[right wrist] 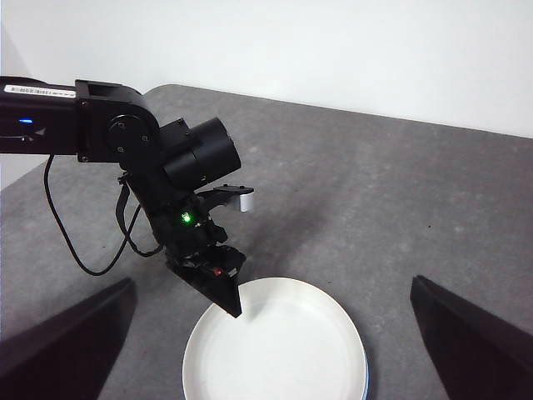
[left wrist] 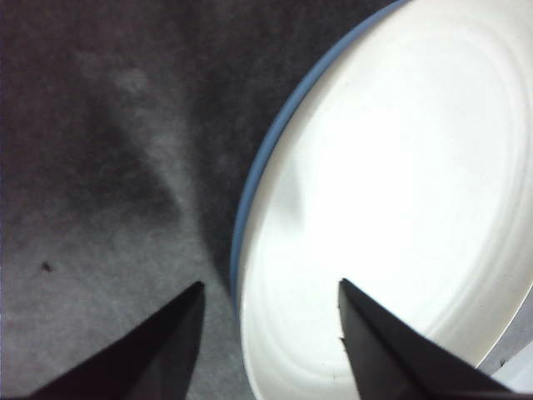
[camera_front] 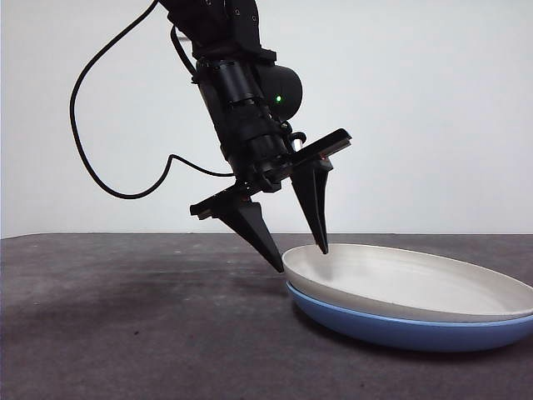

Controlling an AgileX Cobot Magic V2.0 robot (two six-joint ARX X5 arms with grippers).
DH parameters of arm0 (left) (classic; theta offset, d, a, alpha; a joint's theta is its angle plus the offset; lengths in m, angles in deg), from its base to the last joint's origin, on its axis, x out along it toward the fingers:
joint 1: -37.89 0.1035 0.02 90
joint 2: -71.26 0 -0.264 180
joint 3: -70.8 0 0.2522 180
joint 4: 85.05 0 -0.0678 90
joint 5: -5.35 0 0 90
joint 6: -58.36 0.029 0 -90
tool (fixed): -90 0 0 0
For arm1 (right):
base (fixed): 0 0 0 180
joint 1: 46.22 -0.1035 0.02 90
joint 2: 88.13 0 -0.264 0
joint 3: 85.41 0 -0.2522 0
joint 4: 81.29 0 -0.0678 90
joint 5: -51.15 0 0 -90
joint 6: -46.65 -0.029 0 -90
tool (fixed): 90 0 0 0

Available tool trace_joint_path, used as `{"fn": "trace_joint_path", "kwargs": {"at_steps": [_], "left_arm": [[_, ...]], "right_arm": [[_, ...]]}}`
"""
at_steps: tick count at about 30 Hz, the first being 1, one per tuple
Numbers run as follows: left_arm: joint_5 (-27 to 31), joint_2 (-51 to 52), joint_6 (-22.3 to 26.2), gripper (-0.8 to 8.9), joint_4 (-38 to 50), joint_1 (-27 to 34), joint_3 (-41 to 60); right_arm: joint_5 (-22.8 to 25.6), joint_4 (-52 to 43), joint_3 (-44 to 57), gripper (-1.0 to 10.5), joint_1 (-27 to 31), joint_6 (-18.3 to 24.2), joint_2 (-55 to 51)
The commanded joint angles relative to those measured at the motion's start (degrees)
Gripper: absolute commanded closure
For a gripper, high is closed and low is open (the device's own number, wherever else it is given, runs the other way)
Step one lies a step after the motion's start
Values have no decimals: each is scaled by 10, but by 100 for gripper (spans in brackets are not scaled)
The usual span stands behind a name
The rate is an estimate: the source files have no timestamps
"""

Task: Pick up the white plate, put it on the blue plate, put it on desk

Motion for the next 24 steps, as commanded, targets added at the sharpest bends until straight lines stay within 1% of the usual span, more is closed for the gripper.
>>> {"fn": "trace_joint_path", "kwargs": {"at_steps": [1,2,6,10,14,16,17,20,24], "left_arm": [[-4,-17,3,521,0,-6,-20],[-4,-17,3,517,0,-6,-23],[-3,-17,3,406,-4,-6,-47],[10,-17,12,373,-21,-6,-82],[67,-17,42,363,-78,-4,-132],[95,-17,53,307,-109,-4,-158],[107,-17,58,264,-126,-4,-172],[117,-17,80,125,-178,-4,-216],[117,-7,103,116,-227,-5,-257]], "right_arm": [[1,-3,-9,372,-2,8,1],[1,-3,-9,372,-2,8,1],[1,-3,-9,372,-2,7,1],[1,-3,-9,372,-2,7,1],[1,-3,-9,372,-2,7,1],[1,-3,-9,372,-2,7,1],[1,-3,-9,372,-2,7,1],[1,-3,-9,372,-2,7,1],[3,-3,-9,372,-2,7,1]]}}
